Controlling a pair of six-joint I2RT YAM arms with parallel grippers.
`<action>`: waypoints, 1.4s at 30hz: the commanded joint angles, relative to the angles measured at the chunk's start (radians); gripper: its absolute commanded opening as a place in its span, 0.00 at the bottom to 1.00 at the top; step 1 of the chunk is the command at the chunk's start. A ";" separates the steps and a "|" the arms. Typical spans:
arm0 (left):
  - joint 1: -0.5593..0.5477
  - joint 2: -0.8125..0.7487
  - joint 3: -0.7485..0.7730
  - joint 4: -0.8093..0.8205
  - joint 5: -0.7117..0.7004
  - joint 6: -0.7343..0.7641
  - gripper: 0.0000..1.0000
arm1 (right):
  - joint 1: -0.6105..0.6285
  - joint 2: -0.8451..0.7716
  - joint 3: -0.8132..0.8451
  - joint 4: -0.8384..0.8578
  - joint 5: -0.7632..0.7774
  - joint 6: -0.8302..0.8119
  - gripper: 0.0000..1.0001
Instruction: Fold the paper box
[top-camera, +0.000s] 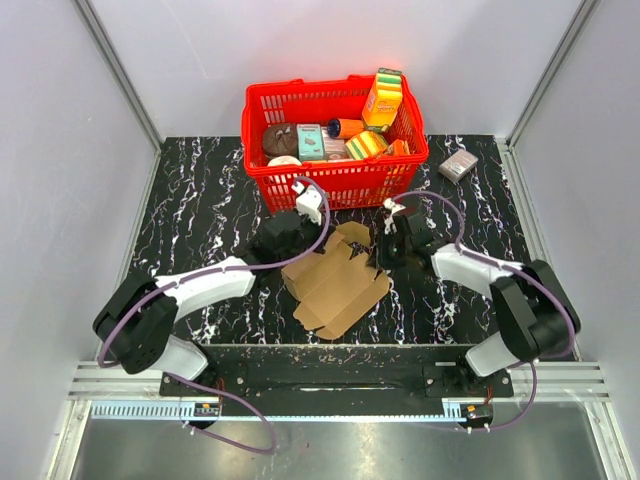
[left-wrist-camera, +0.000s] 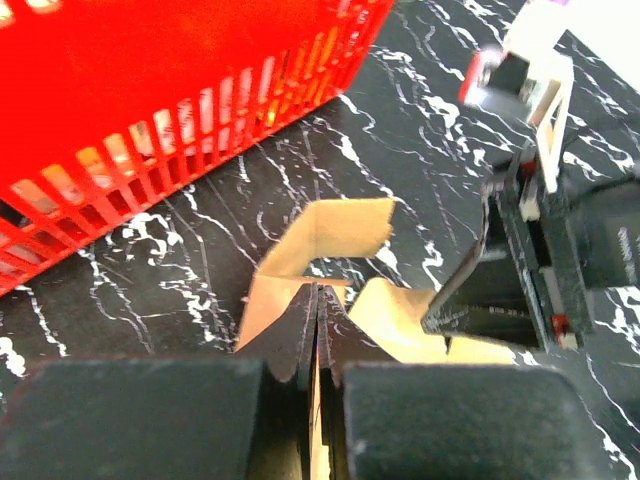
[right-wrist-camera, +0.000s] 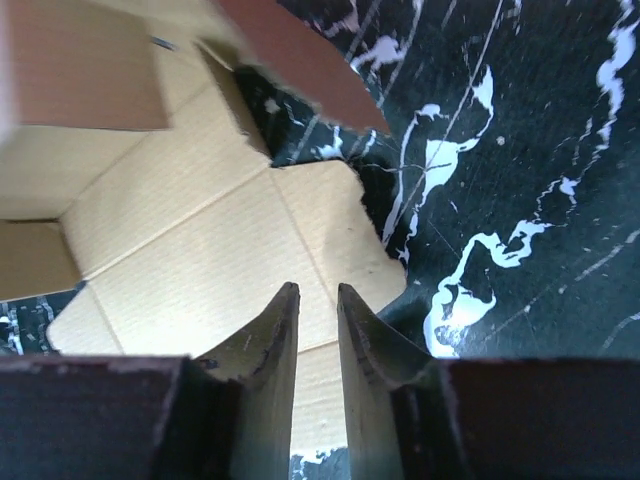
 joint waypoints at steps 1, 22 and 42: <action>-0.074 -0.084 -0.049 0.071 0.050 0.014 0.00 | -0.003 -0.192 0.003 0.005 0.048 -0.018 0.29; -0.222 -0.123 -0.248 0.290 -0.035 -0.104 0.00 | -0.077 -0.011 0.377 -0.156 -0.019 -0.429 0.50; -0.228 -0.117 -0.267 0.284 -0.046 -0.117 0.00 | -0.083 0.184 0.502 -0.197 -0.174 -0.484 0.44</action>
